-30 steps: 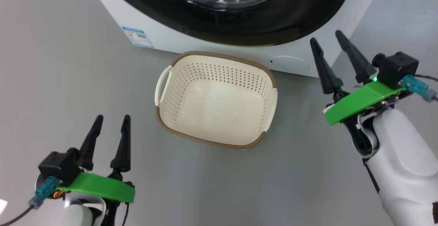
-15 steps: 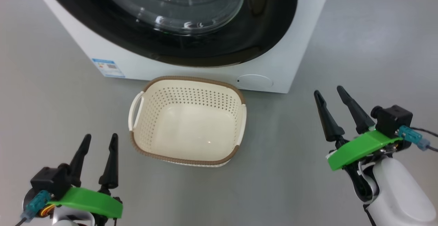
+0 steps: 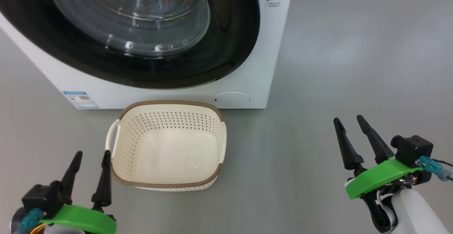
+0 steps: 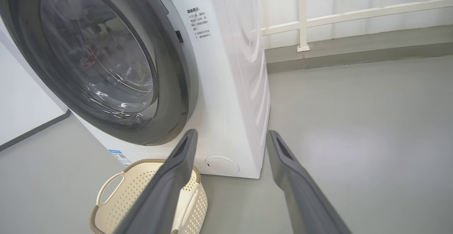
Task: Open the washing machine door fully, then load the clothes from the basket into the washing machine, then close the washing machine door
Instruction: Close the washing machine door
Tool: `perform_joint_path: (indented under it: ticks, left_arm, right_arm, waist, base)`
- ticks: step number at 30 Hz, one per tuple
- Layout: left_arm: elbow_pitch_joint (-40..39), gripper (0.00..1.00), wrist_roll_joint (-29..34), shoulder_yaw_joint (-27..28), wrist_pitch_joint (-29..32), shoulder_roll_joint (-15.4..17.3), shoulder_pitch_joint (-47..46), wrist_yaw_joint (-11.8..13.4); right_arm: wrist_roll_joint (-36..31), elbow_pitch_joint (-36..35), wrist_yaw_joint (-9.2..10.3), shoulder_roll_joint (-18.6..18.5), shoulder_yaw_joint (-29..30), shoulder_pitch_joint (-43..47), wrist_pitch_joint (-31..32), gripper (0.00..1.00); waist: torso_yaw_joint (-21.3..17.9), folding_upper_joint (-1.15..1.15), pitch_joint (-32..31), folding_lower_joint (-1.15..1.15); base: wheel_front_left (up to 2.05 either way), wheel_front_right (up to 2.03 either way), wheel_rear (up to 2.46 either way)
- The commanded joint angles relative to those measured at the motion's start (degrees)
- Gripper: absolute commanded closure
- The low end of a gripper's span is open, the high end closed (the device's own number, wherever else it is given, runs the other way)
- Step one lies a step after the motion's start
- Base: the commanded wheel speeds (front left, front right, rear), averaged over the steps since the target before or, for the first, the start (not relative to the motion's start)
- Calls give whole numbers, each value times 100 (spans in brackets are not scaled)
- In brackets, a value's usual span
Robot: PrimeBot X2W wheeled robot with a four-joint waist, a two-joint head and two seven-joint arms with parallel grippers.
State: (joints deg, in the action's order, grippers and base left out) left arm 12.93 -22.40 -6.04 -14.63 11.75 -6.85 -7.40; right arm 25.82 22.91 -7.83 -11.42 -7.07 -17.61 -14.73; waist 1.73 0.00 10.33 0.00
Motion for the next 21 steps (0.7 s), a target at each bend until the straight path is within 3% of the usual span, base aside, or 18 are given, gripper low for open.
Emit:
perform_joint_path:
  ticks: [1, 21]
  left_arm:
    - [-116, 0, 65, 243, -37, 169, -28, -9]
    - [-145, 0, 142, 577, -37, 189, 386, -9]
  right_arm:
    - [-12, -157, 34, -33, -86, 97, -27, 0]
    - [15, -284, 34, -173, 170, 710, -27, 0]
  waist:
    - [-154, 0, -101, 0]
    - [-630, 0, -460, 0]
  base:
    - [0, 0, 0]
    - [0, 0, 0]
